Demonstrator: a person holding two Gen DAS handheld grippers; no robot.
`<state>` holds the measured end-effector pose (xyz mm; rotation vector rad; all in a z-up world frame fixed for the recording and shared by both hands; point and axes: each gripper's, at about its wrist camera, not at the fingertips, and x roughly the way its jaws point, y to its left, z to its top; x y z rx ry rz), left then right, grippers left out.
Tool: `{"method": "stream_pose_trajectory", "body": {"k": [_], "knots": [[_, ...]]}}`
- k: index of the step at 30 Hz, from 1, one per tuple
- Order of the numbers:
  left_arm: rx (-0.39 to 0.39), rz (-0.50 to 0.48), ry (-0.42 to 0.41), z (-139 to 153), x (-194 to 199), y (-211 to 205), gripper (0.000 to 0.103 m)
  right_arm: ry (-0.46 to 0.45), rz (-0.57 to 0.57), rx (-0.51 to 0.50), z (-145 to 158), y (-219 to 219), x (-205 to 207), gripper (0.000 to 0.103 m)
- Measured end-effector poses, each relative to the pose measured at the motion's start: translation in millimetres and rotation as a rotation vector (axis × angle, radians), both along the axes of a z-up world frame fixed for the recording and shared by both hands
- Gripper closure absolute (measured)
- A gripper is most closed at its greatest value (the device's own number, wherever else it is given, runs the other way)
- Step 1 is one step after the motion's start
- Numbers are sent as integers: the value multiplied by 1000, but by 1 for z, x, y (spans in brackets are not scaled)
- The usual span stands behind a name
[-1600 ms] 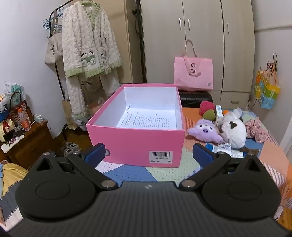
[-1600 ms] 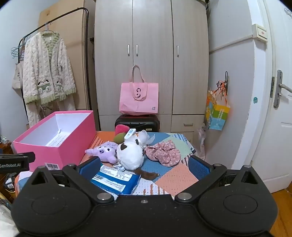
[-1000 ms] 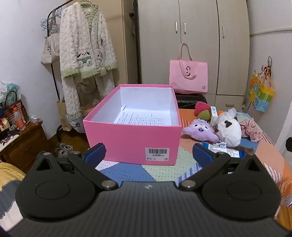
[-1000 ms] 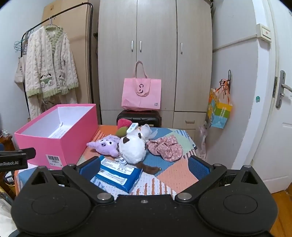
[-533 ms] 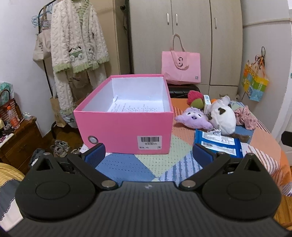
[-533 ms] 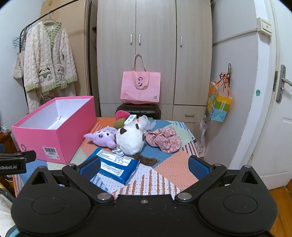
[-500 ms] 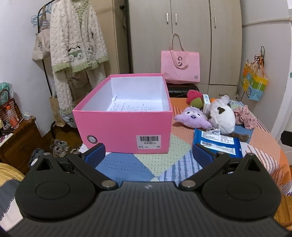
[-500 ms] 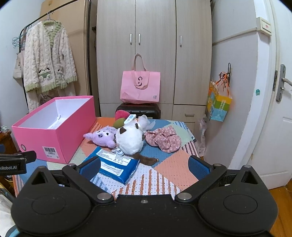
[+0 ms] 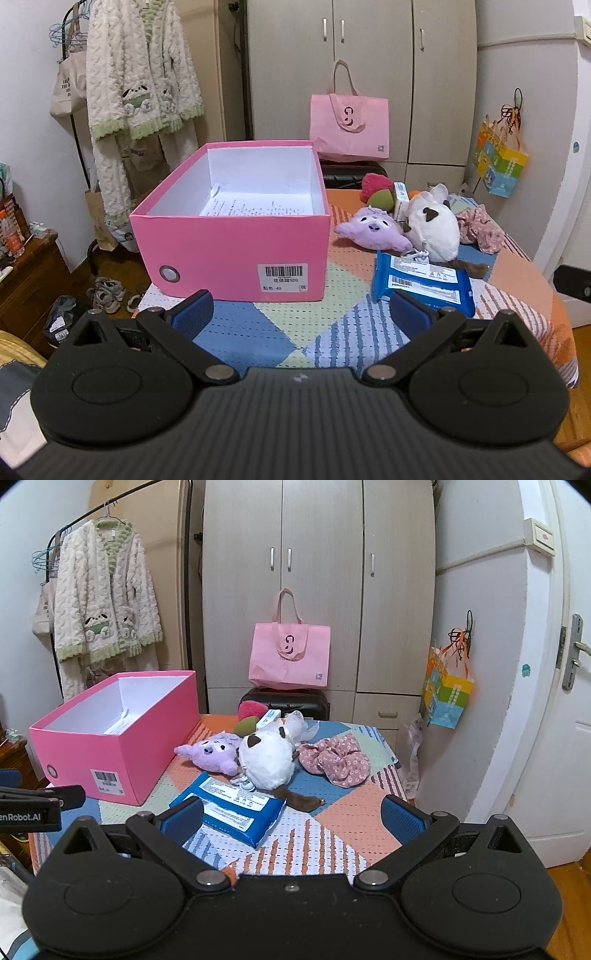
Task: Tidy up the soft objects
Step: 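Move the left tool toward the blue wet-wipes pack on the table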
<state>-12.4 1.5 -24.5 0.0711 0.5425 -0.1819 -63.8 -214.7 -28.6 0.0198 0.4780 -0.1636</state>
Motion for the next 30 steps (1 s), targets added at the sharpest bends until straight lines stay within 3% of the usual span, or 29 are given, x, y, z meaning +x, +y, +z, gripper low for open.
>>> {"method": "stream_pose_trajectory", "body": {"k": [30], "knots": [[-7, -54, 34, -4, 0, -2, 0, 16, 39, -17, -2, 7, 6, 0]]}}
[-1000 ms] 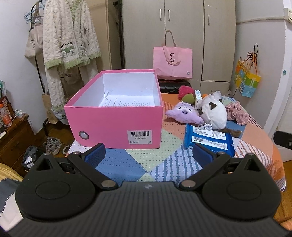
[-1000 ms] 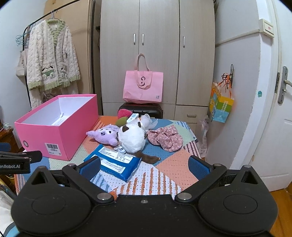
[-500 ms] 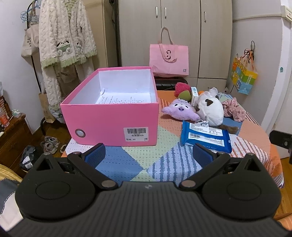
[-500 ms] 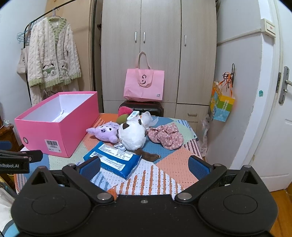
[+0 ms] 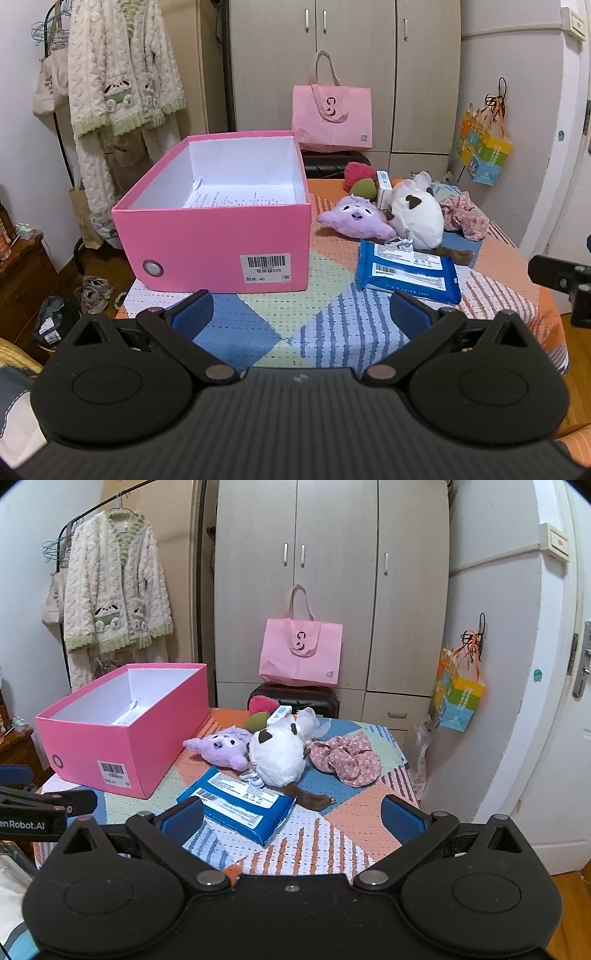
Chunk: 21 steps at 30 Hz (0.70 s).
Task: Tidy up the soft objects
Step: 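Move the left tool toward the blue wet-wipes pack on the table, then lower the left tool over the blue wipes pack and close its fingers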
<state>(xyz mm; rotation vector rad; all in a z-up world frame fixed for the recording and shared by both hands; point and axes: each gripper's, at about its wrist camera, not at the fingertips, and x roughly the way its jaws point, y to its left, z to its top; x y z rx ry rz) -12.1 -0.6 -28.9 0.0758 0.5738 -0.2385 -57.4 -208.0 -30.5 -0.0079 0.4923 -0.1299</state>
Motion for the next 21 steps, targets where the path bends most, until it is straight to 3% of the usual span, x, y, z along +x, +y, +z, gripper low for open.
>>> {"method": "stream_pose_trajectory", "body": {"k": [8, 12, 17, 21], "knots": [[12, 11, -9, 5, 2, -3, 0, -2, 5, -26, 3, 0, 0, 0], [36, -70, -24, 18, 5, -9, 0, -8, 48, -82, 12, -3, -2, 0], [15, -154, -9, 33, 12, -16, 0, 8, 148, -6, 19, -15, -1, 0], [11, -204, -4, 37, 18, -27, 0, -42, 226, 50, 12, -24, 0, 0]]}}
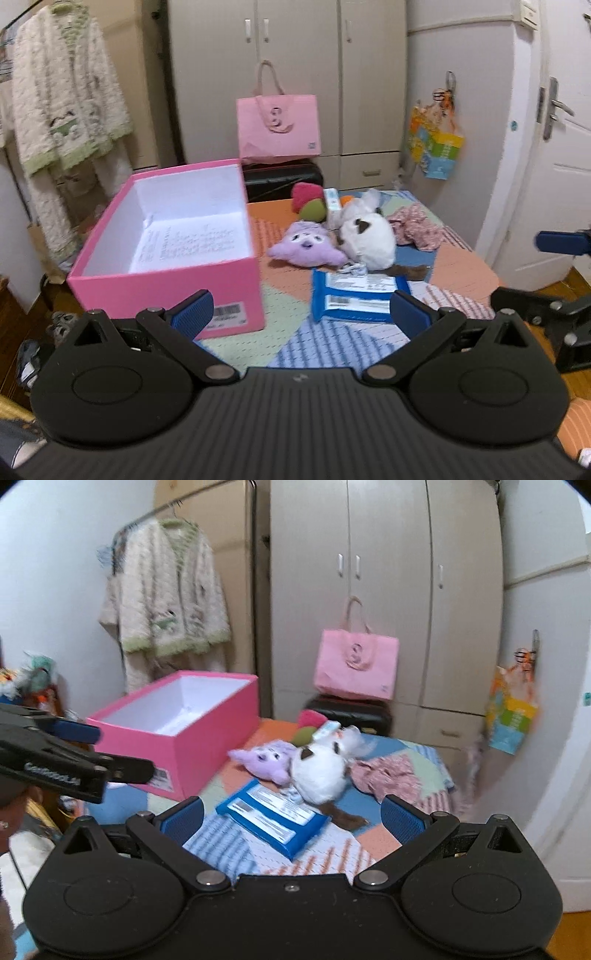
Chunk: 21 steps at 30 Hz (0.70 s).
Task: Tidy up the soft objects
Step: 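Lower the left tool over the blue wipes pack and close its fingers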
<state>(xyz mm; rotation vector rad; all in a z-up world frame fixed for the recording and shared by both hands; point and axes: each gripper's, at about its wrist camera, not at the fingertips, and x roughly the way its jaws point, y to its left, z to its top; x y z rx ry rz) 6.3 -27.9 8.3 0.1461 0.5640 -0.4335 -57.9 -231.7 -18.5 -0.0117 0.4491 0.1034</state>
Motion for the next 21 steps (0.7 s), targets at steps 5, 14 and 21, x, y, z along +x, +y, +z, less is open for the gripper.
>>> {"method": "stream_pose_trajectory", "body": {"k": [5, 14, 21], "knots": [[-20, -76, 15, -8, 14, -19, 2, -61, 42, 19, -22, -11, 14, 0], [-35, -169, 45, -33, 46, -52, 9, 9, 119, 14, -58, -18, 54, 0], [24, -195, 148, -63, 78, -77, 26, 59, 142, -82, -95, -14, 84, 1]]}}
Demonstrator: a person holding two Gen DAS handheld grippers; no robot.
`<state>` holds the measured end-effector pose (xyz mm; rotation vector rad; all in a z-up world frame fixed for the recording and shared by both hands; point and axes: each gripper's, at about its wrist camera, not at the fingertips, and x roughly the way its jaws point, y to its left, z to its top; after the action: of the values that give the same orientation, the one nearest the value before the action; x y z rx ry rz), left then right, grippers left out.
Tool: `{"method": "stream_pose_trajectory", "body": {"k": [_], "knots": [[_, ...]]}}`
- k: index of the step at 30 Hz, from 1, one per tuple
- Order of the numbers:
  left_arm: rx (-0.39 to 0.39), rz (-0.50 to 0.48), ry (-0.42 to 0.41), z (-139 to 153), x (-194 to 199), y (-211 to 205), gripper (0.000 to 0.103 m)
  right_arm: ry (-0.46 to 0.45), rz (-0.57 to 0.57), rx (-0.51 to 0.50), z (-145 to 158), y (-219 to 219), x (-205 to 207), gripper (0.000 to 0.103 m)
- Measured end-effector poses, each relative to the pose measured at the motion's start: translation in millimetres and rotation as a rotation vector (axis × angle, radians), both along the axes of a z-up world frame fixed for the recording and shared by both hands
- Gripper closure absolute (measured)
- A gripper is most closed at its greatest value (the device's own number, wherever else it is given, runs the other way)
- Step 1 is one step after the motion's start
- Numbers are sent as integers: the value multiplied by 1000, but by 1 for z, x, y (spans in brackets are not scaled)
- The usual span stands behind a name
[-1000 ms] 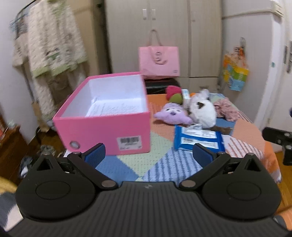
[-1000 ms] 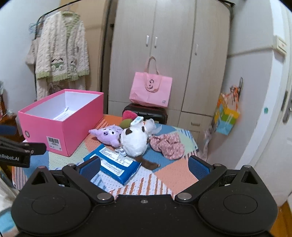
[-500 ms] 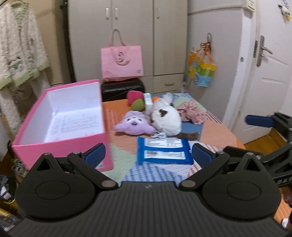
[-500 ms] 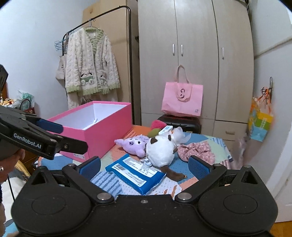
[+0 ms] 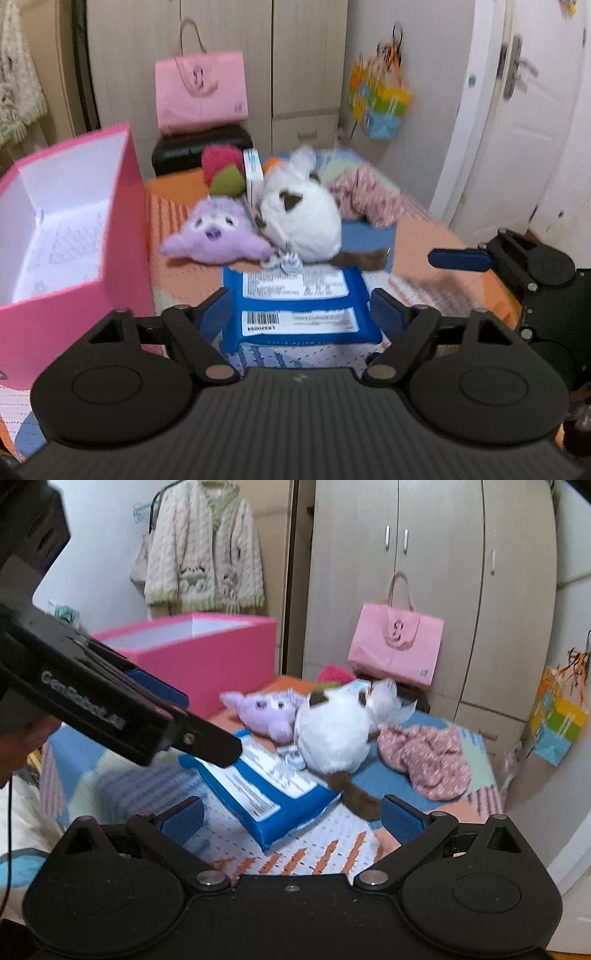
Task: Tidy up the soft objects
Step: 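Lower the left tool over the blue wipes pack and close its fingers, then lift the held wipes pack with the left tool and carry it over the pink box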
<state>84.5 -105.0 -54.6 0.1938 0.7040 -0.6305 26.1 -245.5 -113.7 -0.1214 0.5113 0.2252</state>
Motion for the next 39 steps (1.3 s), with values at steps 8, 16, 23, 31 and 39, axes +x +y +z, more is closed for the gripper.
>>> {"method": "stream_pose_trajectory", "body": {"k": [8, 16, 23, 31, 39], "knots": [[129, 67, 10, -30, 36, -22, 28, 18, 14, 40, -27, 2, 26, 9], [52, 114, 94, -42, 51, -11, 28, 26, 15, 92, -36, 5, 31, 14], [-9, 52, 125, -44, 41, -8, 42, 4, -48, 101, -39, 17, 27, 16], [7, 56, 88, -43, 25, -13, 43, -58, -75, 114, -45, 19, 22, 24], [21, 48, 52, -44, 12, -18, 37, -110, -62, 137, -51, 16, 18, 27]]}}
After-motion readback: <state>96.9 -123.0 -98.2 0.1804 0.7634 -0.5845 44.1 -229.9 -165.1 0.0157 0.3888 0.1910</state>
